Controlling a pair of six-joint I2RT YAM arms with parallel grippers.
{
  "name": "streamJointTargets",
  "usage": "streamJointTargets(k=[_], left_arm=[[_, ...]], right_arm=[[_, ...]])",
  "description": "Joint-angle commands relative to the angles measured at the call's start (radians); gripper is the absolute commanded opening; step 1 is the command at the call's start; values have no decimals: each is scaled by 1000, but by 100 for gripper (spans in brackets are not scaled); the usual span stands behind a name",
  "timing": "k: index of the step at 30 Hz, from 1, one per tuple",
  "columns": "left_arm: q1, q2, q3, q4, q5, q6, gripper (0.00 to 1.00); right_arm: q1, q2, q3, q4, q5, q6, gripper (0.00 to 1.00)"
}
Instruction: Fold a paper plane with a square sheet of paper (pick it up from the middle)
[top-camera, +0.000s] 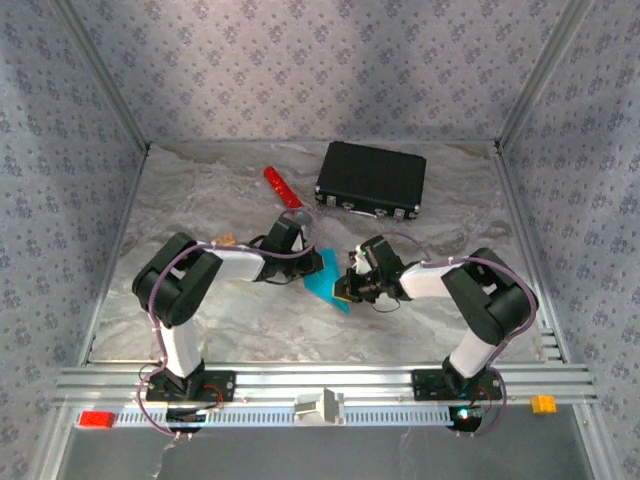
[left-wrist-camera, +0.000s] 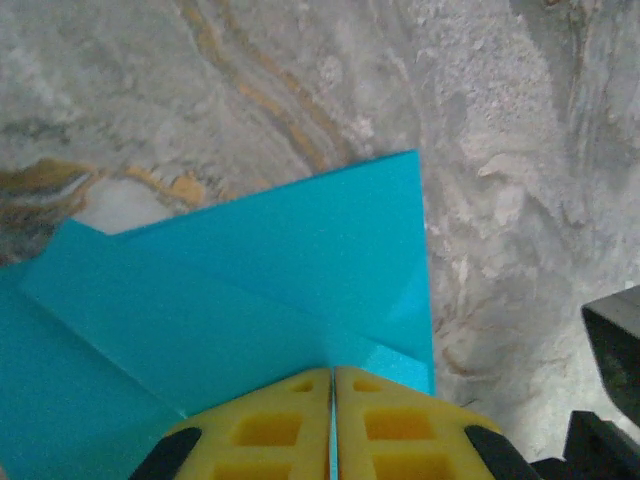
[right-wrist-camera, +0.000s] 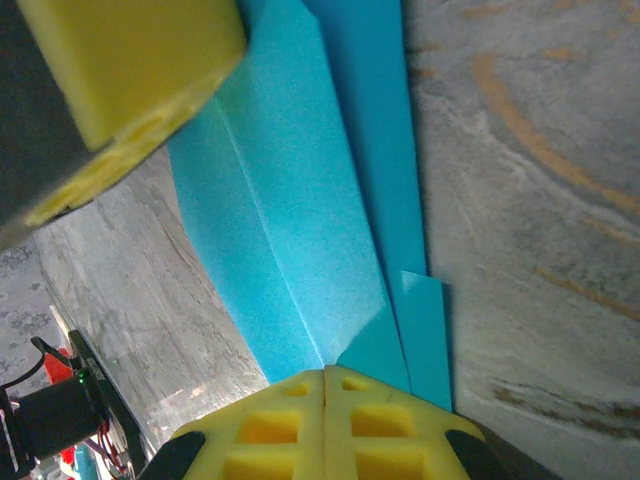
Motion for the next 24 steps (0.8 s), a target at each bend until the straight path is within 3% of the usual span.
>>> streamJointTargets(k=[1,7,15,24], left_arm=[[0,40,13,-26,-17,23,9],[2,43,-21,-21,-22,25,8],[1,50,-16,-17,-17,27,8],[6,56,-27,-12,-21,23,8]], right_arm=[[-6,-5,-19,-161,37,-12,0],[11,-52,82,-183,34,-18,0],[46,91,228,-237,89,-53,0],[31,84,120,-218,87,-55,0]])
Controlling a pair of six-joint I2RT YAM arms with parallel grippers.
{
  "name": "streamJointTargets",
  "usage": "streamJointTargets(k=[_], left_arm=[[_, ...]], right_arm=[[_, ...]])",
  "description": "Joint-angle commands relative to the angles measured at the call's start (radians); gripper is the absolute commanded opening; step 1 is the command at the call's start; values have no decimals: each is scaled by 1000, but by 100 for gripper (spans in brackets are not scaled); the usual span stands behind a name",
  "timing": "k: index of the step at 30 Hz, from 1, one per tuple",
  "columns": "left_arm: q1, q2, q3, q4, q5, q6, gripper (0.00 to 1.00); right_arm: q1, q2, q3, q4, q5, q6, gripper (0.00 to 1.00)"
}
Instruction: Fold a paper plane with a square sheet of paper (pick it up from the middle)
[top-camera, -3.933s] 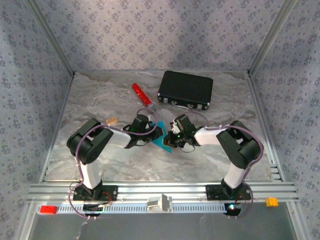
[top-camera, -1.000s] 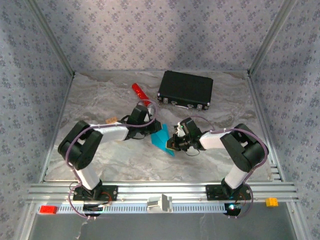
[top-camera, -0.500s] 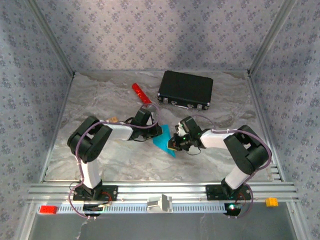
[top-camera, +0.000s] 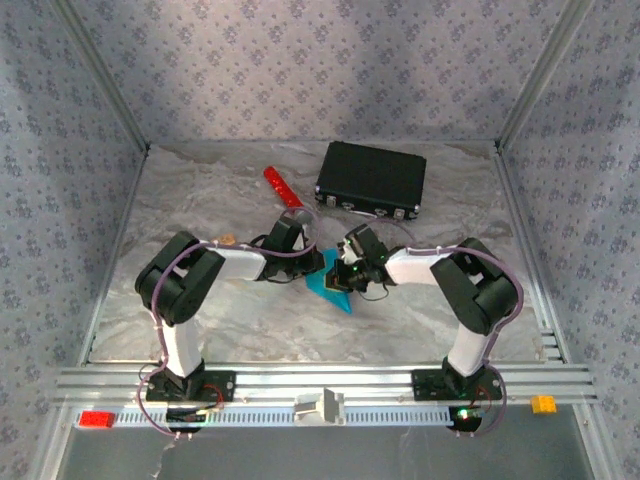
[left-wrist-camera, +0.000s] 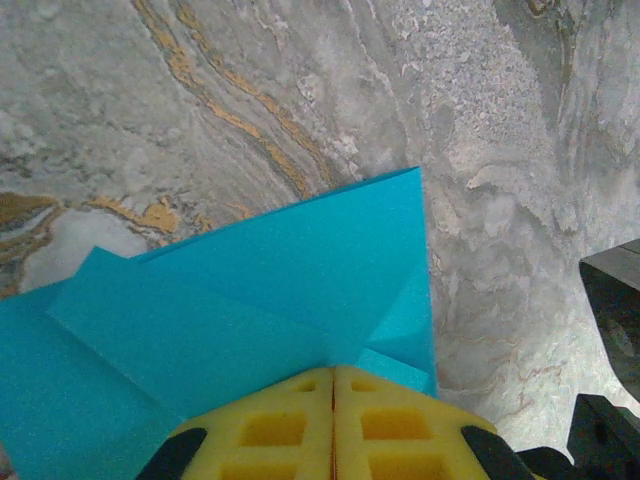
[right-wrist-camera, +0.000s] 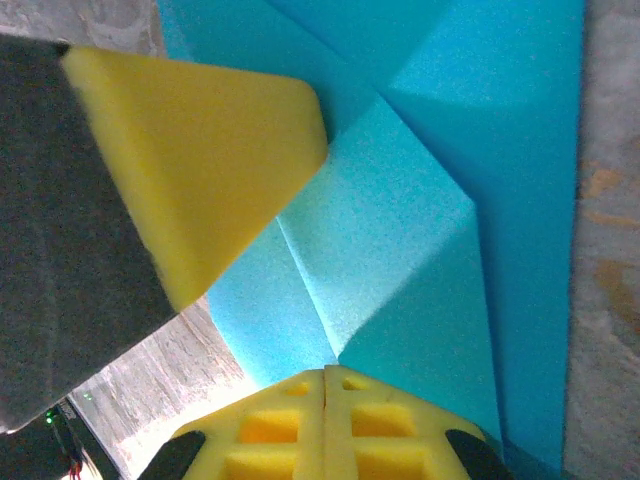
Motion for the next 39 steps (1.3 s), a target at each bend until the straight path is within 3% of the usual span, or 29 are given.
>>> streamJointTargets(k=[1,28,39], left_arm=[[6,43,-32,-34,-31,23,8],[24,51,-38,-27,-17,11,7],[25,44,-35,-26,-8,14,7]], right_arm=[[-6,-18,-73,-64,3,-7,1],[-32,-325,-419,-39,-18,9,4],[-42,-428,-290,-101,-65,-40,4]])
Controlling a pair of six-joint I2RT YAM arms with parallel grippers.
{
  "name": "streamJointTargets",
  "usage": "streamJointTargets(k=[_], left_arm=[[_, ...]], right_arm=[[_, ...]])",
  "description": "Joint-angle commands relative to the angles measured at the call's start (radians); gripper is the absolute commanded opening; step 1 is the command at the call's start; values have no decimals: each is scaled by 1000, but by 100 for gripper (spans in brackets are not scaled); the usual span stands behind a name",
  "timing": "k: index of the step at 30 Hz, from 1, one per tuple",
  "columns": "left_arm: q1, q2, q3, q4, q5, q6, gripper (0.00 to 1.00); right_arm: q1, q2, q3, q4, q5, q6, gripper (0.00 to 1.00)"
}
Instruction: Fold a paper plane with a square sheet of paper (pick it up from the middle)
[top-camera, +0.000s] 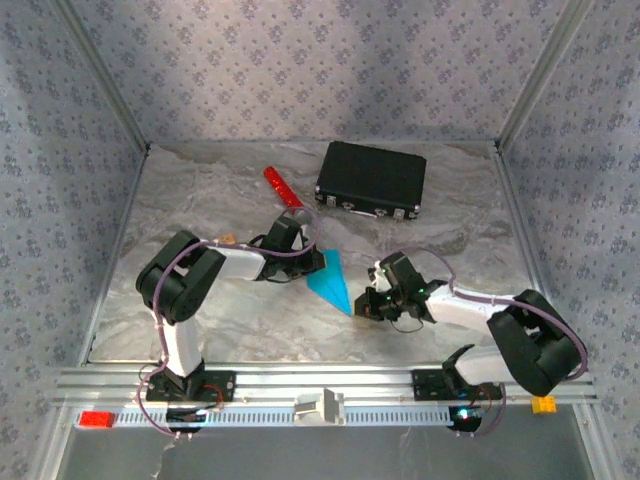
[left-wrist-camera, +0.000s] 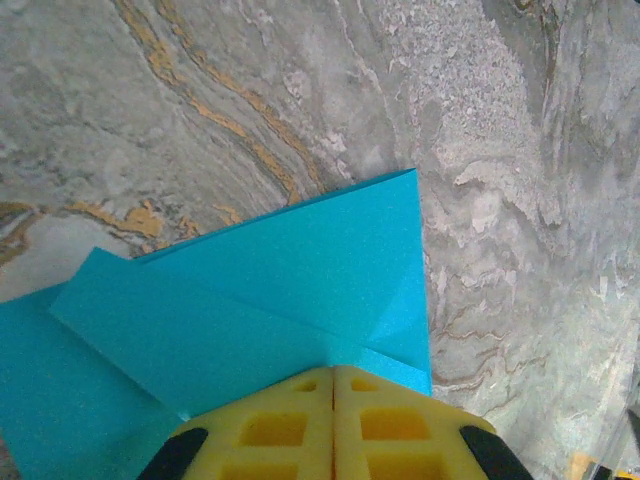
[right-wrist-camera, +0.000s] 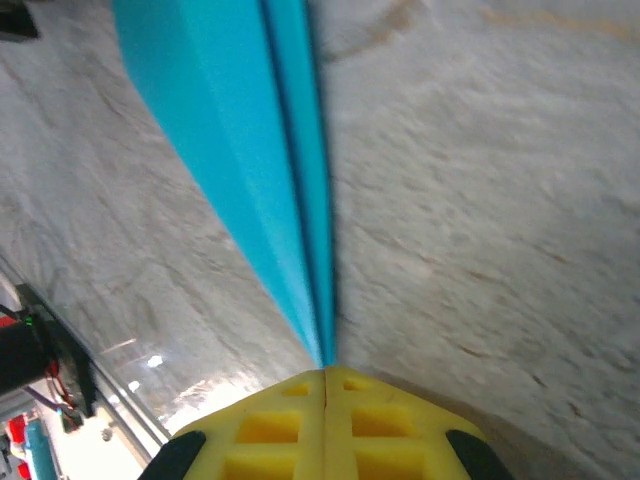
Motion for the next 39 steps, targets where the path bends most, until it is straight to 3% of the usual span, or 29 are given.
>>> streamJointTargets(k=[1,13,21,29,33,39], left_arm=[[9,34,-28,-56,-49,15,7],[9,39,-32,-35,-42,6,7],[10,30,-31,-43,-37,10,7],[9,27,-31,-37,-31,6,7],[7,26,-36,-26,-32,1,7],[4,32,-34,-27,-31,1,8]], right_arm=[[-2,13,86,-29,-57,-32,4],[37,243,134,59,-73,-28,7],[27,135,-37,77,-46,13,6],[18,10,82,-31,-17,-6,6],[12,42,125,-20,2,-4,6],[14,185,212,86,-83,27,6]])
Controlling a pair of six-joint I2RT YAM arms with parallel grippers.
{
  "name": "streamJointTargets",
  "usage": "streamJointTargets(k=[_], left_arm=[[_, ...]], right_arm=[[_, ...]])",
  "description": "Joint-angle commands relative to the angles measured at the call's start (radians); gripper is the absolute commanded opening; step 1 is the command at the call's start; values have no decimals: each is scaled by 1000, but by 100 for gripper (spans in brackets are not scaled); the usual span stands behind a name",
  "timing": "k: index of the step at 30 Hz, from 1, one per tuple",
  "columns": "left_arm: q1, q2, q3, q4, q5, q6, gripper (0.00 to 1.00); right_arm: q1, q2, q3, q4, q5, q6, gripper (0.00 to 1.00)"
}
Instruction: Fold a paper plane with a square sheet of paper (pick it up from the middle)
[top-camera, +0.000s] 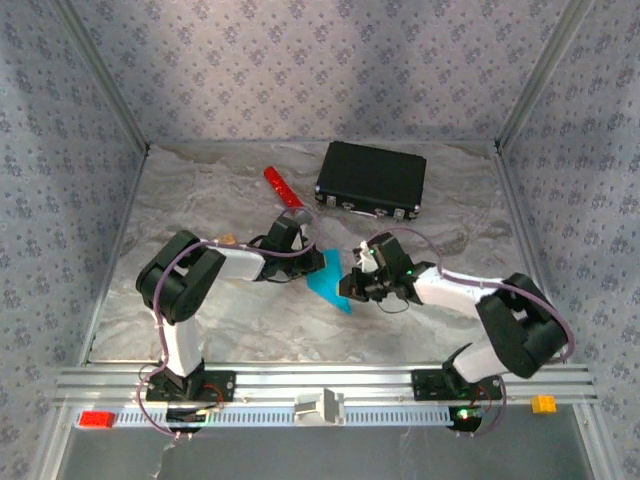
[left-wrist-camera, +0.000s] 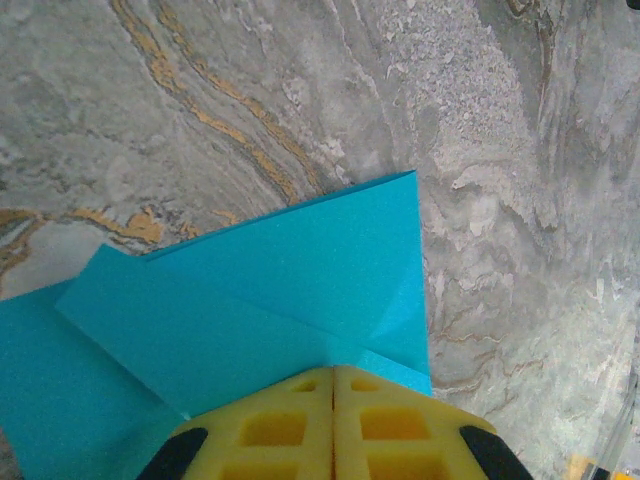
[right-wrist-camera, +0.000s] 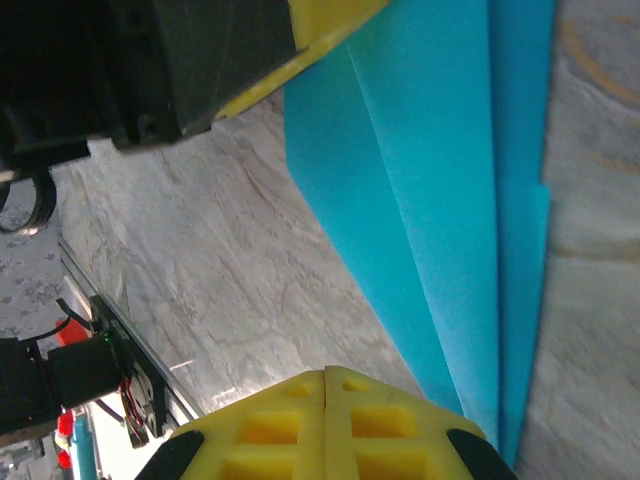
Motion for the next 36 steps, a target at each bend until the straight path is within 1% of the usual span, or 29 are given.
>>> streamJointTargets(k=[1,4,8,11,14,16,18,22,25,29,31,36], left_arm=[[3,33,-26,-45,-31,5,8],[1,33,-26,-42,-33,3,8],[2,35,-24,-38,-31,2,8],[1,35,-20,-37,-29,2,8],[1,32,-12,-32,-16,2,8],[0,18,0,-14,10,-4,10],[-7,-4,27,-23,15,-8,13],[-26,-72,67,-92,-19,17,20],[-43,-94,60,-97,-16,14,19],[-68,-83,35,-75,-6,-6,14],[-76,-65,17,-41,8,-24,12],[-82,0,-13,22,24,-60,10]], right_arm=[[3,63,46,59,-37,29,6],[4,120,76,58,-31,29,6],[1,172,71,69,-8,28,6],[-10,211,44,62,-12,19,6],[-12,216,-28,114,4,56,2],[-9,218,-70,154,19,87,1],[-10,222,-80,141,33,91,0],[-19,205,-83,137,35,92,0],[-19,199,-71,125,33,89,0],[-20,200,-69,120,34,87,0],[-20,199,-68,120,36,89,0],[-20,203,-71,122,36,89,0]])
